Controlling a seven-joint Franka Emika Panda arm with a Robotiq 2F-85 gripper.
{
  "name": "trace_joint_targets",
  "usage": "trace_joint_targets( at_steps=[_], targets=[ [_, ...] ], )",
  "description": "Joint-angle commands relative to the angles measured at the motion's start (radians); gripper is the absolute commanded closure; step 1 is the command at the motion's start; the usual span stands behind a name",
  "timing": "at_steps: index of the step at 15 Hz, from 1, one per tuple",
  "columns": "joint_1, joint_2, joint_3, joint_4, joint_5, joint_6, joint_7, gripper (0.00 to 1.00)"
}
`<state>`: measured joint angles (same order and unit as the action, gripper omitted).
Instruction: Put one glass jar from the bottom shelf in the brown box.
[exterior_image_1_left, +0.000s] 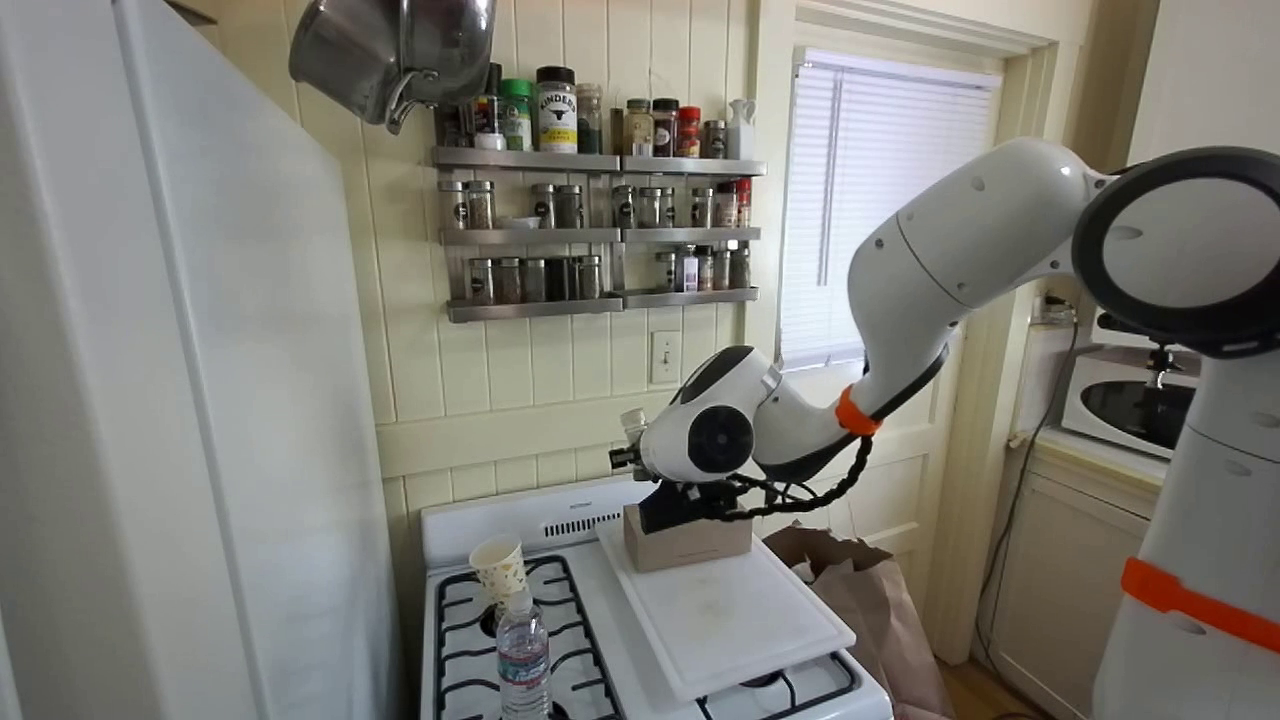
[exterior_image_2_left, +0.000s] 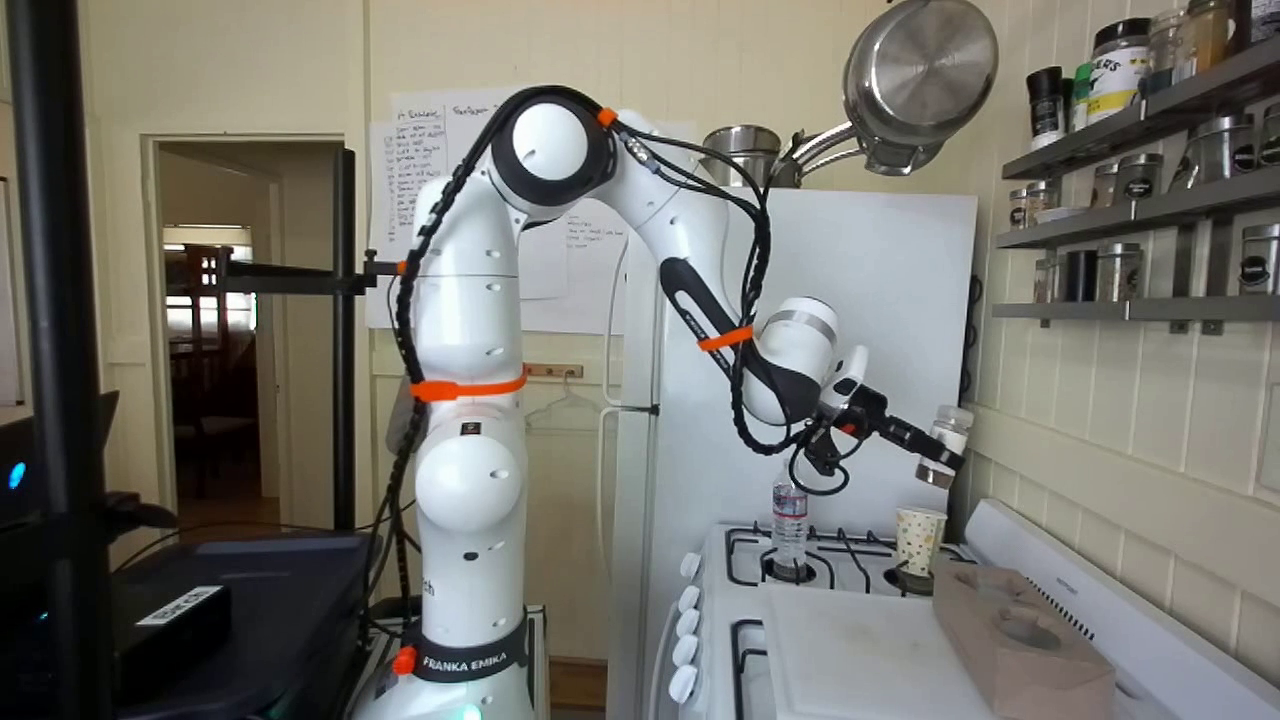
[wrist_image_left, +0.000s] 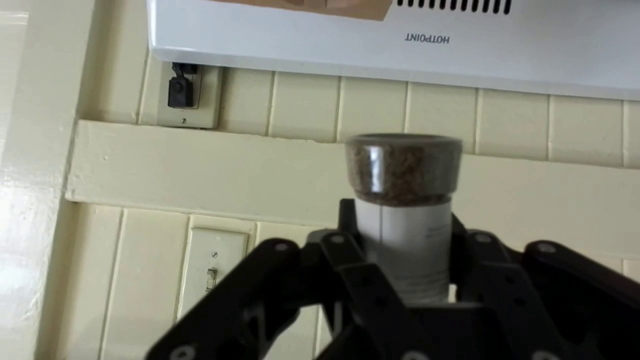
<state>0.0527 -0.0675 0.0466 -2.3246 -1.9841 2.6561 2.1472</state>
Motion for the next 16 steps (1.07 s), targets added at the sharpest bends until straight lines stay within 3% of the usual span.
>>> trace_joint_targets(
  at_steps=[1,7,11,16],
  targets=[
    [-0.001,0.109,0.000,0.050,0.110,-0.028,-0.045,0.87],
    [-0.012,0.256,-0.016,0.169,0.192,-0.086,-0.040,0.87],
    [-0.028,0.320,-0.006,0.236,0.271,-0.148,-0.103,0.87],
    [-0.009,0.387,0.011,0.261,0.361,-0.260,-0.147,0.87]
  ],
)
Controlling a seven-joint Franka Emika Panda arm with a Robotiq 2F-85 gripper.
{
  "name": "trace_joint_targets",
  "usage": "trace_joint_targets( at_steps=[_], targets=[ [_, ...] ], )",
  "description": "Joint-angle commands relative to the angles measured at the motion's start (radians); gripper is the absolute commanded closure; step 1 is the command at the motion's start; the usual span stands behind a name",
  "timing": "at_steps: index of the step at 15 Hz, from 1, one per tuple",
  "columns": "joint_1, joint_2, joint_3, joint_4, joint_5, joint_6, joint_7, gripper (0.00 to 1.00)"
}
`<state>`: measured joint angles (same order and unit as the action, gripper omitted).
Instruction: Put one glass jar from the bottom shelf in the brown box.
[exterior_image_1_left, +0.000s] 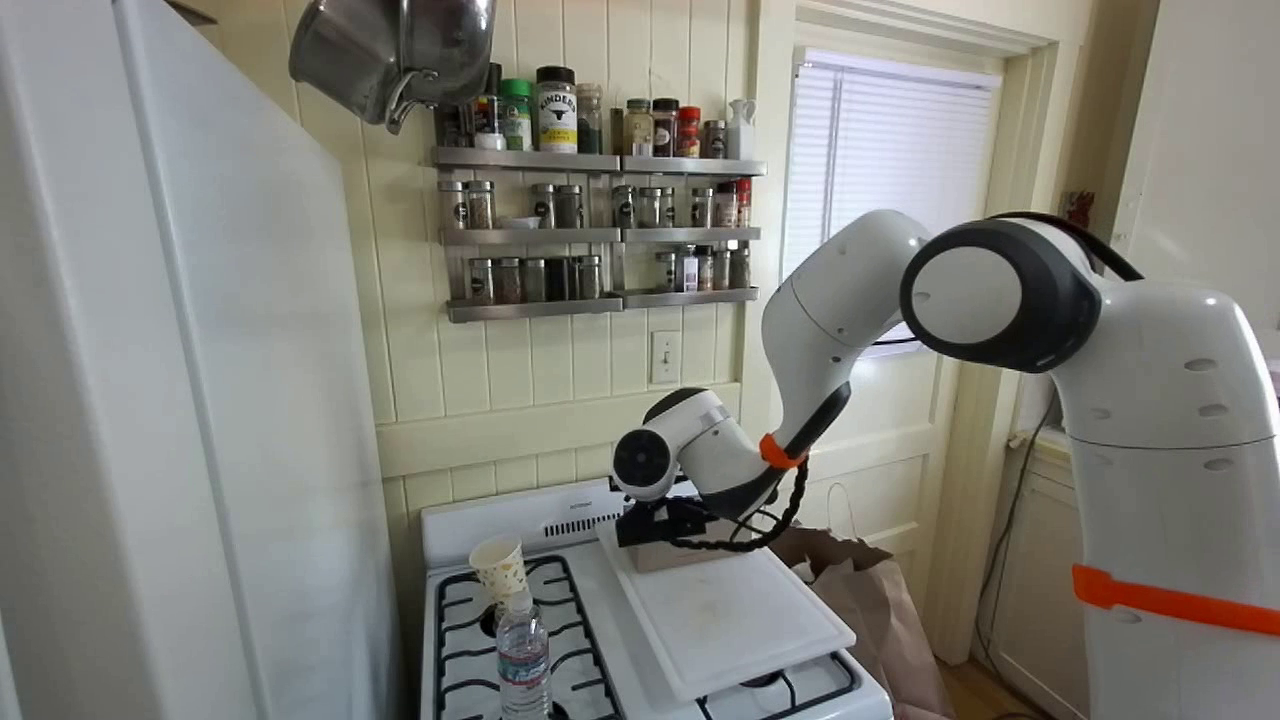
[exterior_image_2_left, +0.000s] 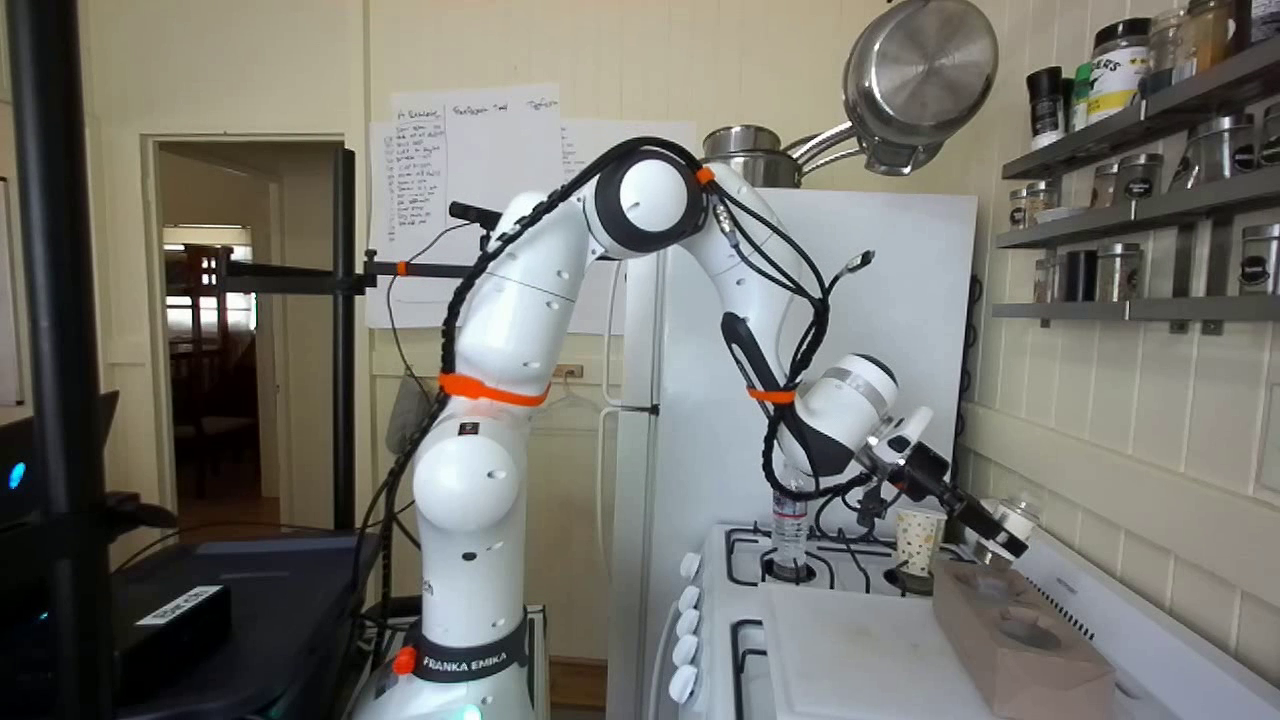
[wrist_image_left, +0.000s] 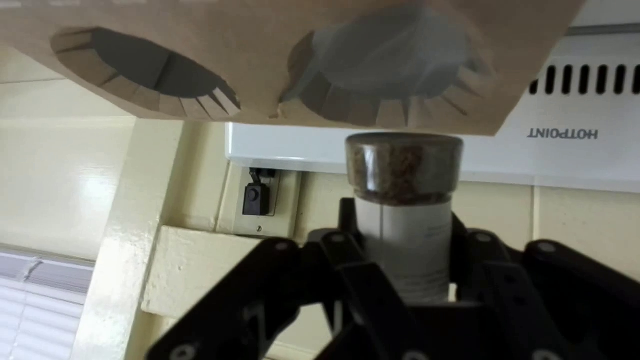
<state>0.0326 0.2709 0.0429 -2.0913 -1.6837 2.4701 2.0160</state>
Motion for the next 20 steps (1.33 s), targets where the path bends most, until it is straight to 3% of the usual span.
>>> trace_joint_targets(
  at_steps=[1,13,14,15,16,18,20],
  targets=[
    [0.013,0.064,0.019,0.036,0.071,-0.097,-0.012,0.87],
    [0.044,0.145,0.047,0.083,0.087,-0.268,-0.006,0.87],
    [0.045,0.149,0.048,0.085,0.088,-0.276,-0.007,0.37],
    [0.047,0.152,0.050,0.086,0.089,-0.282,-0.009,0.36],
    [0.047,0.154,0.051,0.087,0.089,-0.286,-0.009,0.81],
    [0.048,0.161,0.054,0.091,0.088,-0.299,-0.009,0.77],
    [0.049,0.164,0.057,0.093,0.088,-0.312,-0.010,0.82]
  ],
)
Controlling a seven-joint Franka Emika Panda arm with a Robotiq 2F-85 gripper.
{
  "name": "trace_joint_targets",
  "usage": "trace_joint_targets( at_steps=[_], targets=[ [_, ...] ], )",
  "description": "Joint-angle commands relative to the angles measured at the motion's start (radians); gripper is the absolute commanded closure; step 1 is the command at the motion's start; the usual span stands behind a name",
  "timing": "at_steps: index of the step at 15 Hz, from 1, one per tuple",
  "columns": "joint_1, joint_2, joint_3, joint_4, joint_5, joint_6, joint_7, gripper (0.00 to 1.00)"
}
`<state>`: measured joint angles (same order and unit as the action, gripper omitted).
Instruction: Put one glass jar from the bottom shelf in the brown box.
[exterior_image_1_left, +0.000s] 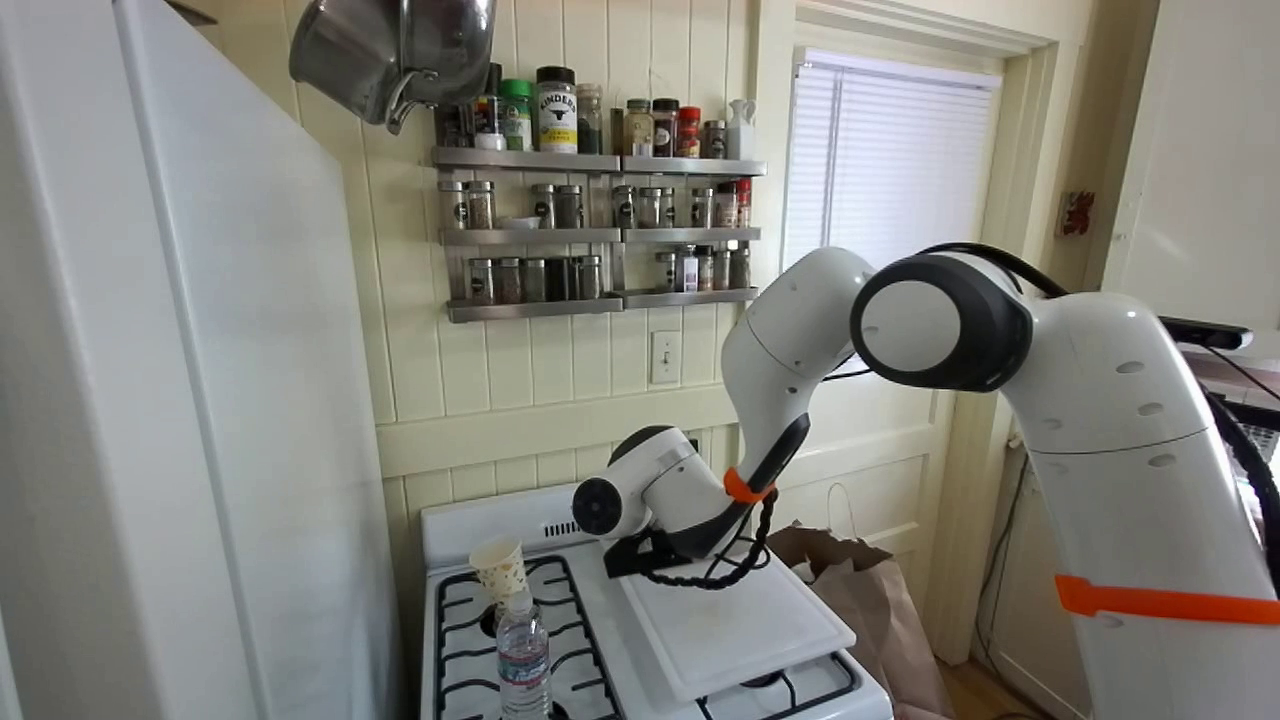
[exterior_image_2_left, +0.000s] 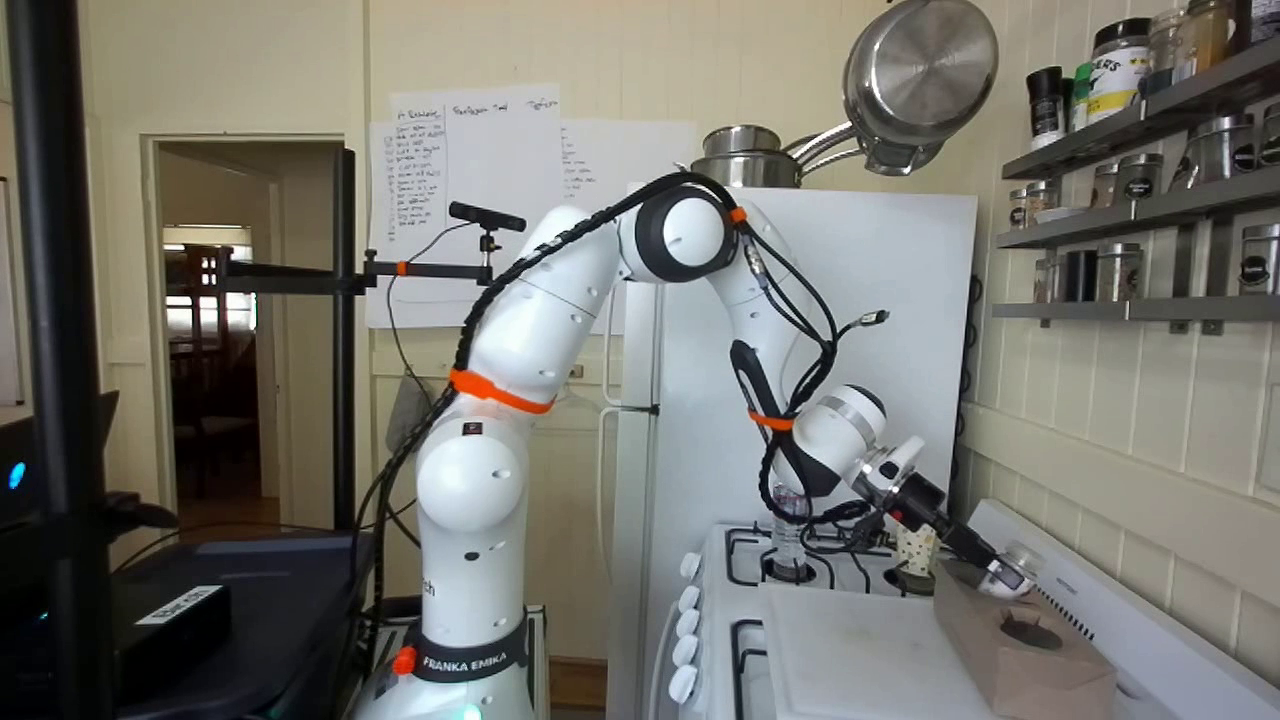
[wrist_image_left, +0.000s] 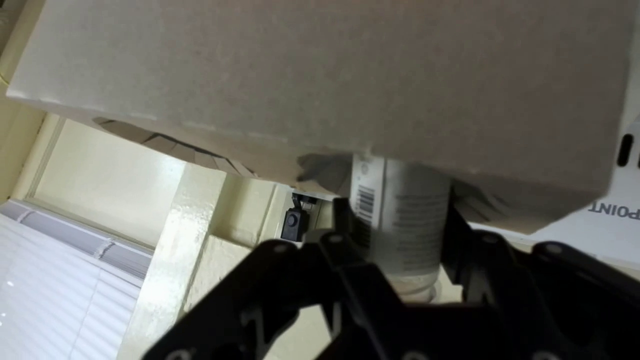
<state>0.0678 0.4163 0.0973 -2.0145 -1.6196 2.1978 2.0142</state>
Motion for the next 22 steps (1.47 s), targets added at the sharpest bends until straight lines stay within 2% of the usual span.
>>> trace_joint_targets(
  at_steps=[1,2,3,4,6,9,14,17,22],
  targets=[
    [0.015,0.018,0.004,0.016,0.024,-0.045,-0.008,0.82],
    [0.015,0.018,0.004,0.015,0.024,-0.048,-0.010,0.82],
    [0.016,0.015,0.005,0.011,0.025,-0.051,-0.014,0.60],
    [0.017,0.009,0.006,0.004,0.022,-0.052,-0.018,0.32],
    [0.019,-0.020,0.010,-0.027,0.030,-0.066,-0.015,0.25],
    [0.018,-0.068,0.018,-0.076,0.061,-0.084,-0.021,0.02],
    [0.013,-0.197,0.021,-0.196,0.113,-0.087,0.021,0.00],
    [0.004,-0.290,0.013,-0.269,0.102,-0.059,0.052,0.00],
    [-0.018,-0.449,-0.014,-0.397,-0.159,0.181,0.045,0.00]
  ],
)
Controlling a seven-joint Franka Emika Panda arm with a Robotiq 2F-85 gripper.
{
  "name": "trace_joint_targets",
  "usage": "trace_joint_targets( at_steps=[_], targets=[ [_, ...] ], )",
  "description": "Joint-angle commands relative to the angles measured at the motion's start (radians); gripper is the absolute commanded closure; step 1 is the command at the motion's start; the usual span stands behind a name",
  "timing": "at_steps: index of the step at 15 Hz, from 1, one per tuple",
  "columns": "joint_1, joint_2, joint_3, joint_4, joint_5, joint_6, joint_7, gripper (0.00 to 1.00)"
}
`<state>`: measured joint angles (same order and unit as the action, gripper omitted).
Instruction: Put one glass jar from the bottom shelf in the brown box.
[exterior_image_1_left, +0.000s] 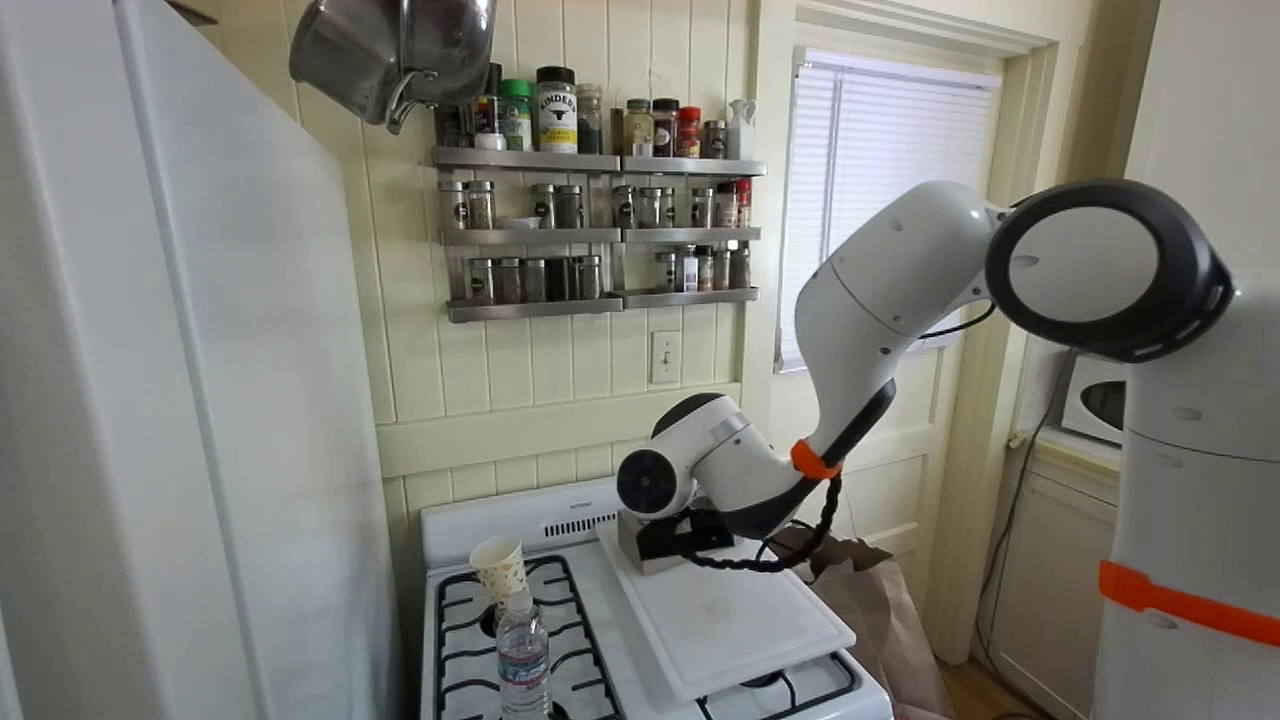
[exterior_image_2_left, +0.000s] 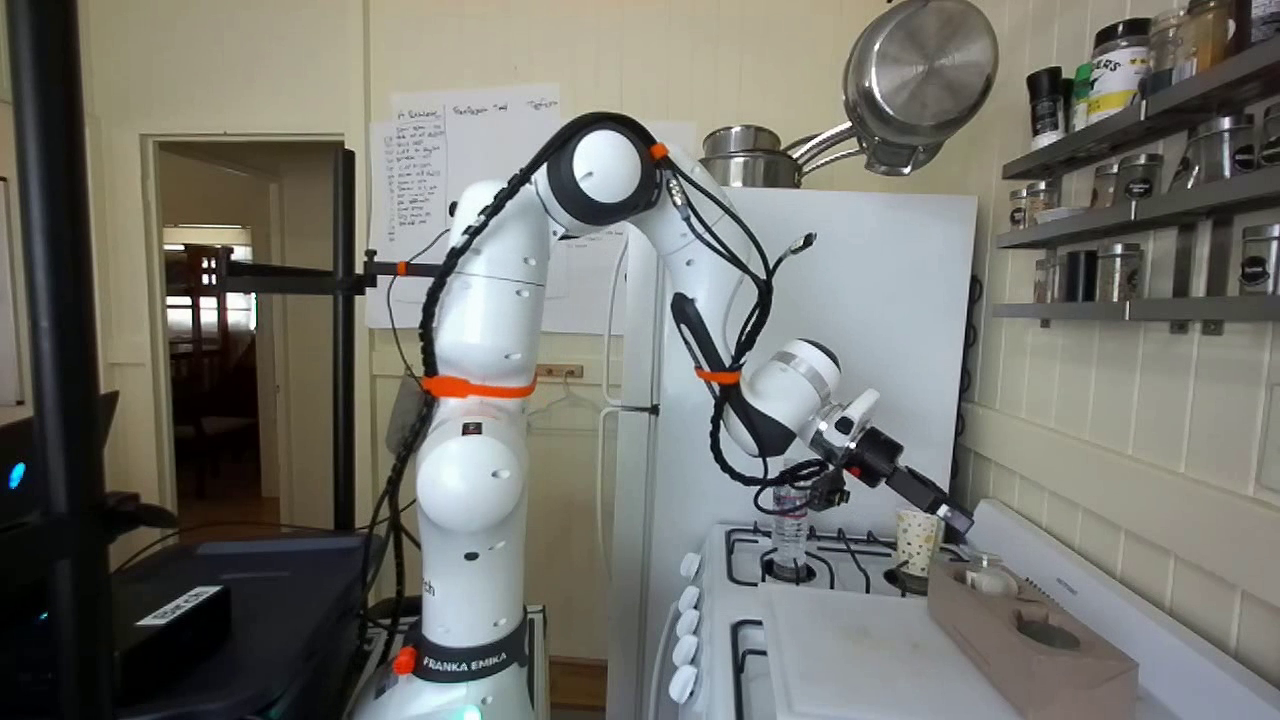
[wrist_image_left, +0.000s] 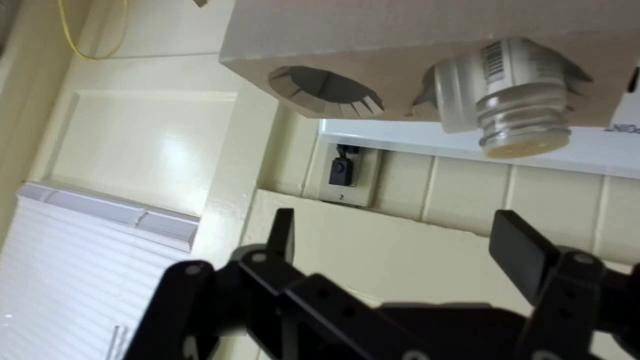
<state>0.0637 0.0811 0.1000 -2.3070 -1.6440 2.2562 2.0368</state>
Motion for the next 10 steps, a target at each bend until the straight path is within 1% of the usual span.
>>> trace_joint_targets(
  at_steps=[1,3,5,7,8,9,10],
  targets=[
    [-0.017,-0.141,-0.024,-0.124,-0.195,0.167,0.029,0.00],
    [-0.020,-0.187,-0.042,-0.151,-0.312,0.255,0.034,0.00],
    [-0.023,-0.219,-0.066,-0.168,-0.388,0.343,0.013,0.00],
    [-0.023,-0.241,-0.092,-0.178,-0.436,0.405,0.000,0.00],
    [-0.031,-0.248,-0.095,-0.184,-0.455,0.419,-0.007,0.00],
    [-0.028,-0.248,-0.100,-0.177,-0.498,0.422,0.008,0.00],
    [-0.021,-0.214,-0.092,-0.149,-0.434,0.386,-0.006,0.00]
  ],
)
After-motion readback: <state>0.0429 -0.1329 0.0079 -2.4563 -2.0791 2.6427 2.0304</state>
